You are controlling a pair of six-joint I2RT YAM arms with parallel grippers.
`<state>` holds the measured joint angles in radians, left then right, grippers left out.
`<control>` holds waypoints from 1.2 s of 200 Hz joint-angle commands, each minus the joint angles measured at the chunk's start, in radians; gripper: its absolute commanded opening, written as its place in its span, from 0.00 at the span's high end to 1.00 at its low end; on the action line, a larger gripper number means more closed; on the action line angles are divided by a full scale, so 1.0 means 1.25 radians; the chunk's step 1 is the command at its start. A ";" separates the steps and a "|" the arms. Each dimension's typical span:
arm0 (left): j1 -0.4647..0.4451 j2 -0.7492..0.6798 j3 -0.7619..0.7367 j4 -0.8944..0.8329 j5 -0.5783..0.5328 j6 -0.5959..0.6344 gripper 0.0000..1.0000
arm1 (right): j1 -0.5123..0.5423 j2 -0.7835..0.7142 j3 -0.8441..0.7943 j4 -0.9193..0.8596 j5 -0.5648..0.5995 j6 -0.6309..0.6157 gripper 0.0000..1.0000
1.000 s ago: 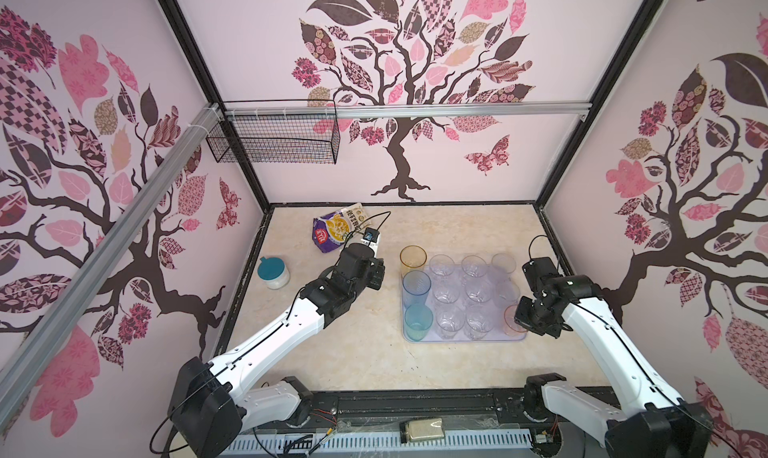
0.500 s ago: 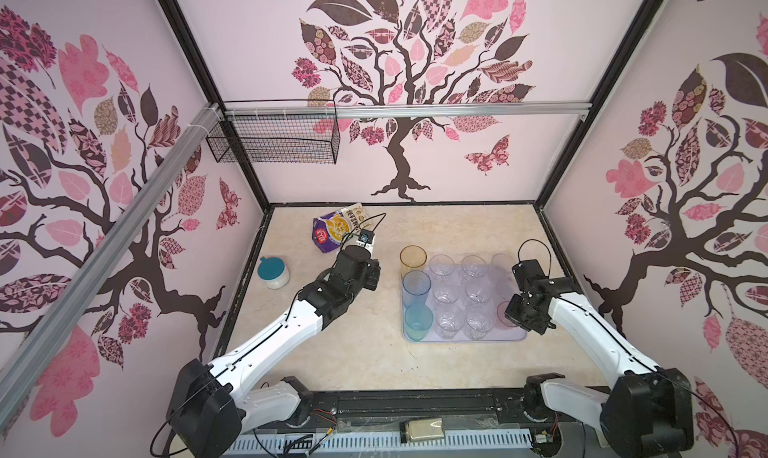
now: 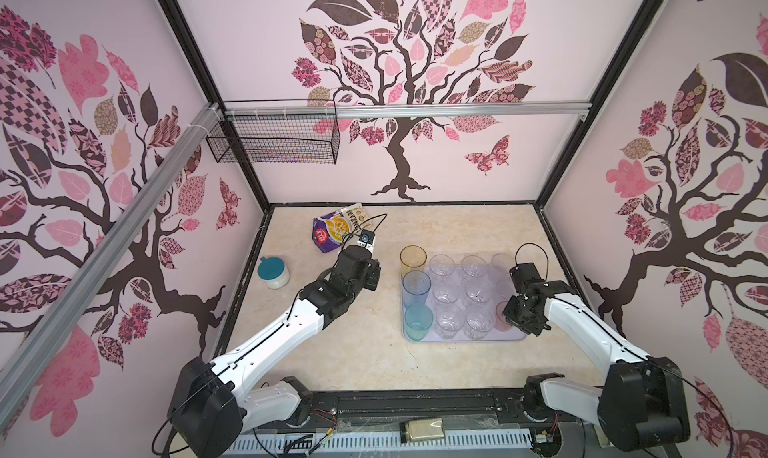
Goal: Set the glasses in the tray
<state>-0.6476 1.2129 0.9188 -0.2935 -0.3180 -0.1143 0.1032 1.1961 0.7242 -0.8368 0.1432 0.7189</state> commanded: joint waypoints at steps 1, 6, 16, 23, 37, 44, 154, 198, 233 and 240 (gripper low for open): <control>0.004 0.011 -0.017 -0.004 -0.012 0.005 0.60 | -0.002 0.000 0.013 -0.014 0.020 0.009 0.67; 0.004 0.013 -0.017 -0.006 -0.013 0.005 0.60 | -0.002 -0.002 0.021 -0.021 0.020 0.007 0.66; 0.004 0.015 -0.018 -0.008 -0.017 0.006 0.60 | -0.002 -0.009 0.044 -0.035 0.024 0.002 0.64; 0.003 0.014 -0.018 -0.006 -0.019 0.005 0.60 | -0.002 -0.016 0.064 -0.045 0.029 -0.004 0.63; 0.004 0.015 -0.018 -0.005 -0.022 0.003 0.60 | -0.002 -0.029 0.115 -0.073 0.042 -0.021 0.60; 0.004 0.016 -0.018 -0.004 -0.023 0.001 0.60 | -0.002 -0.033 0.149 -0.090 0.053 -0.032 0.58; 0.117 -0.116 -0.130 0.242 -0.117 -0.011 0.35 | -0.002 -0.111 0.111 0.576 0.257 -0.294 0.25; 0.245 -0.147 -0.171 0.267 -0.479 -0.136 0.33 | -0.002 -0.139 -0.164 0.954 0.390 -0.442 0.22; 0.293 -0.114 -0.293 0.473 -0.598 -0.089 0.34 | -0.003 -0.081 -0.250 1.080 0.403 -0.475 0.21; 0.303 -0.095 -0.299 0.481 -0.601 -0.092 0.34 | -0.002 -0.086 -0.270 1.101 0.396 -0.458 0.21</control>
<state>-0.2989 1.0351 0.6067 0.1673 -0.9096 -0.2207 0.1032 1.0801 0.4213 0.3248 0.5961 0.1787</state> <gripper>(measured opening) 0.663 0.791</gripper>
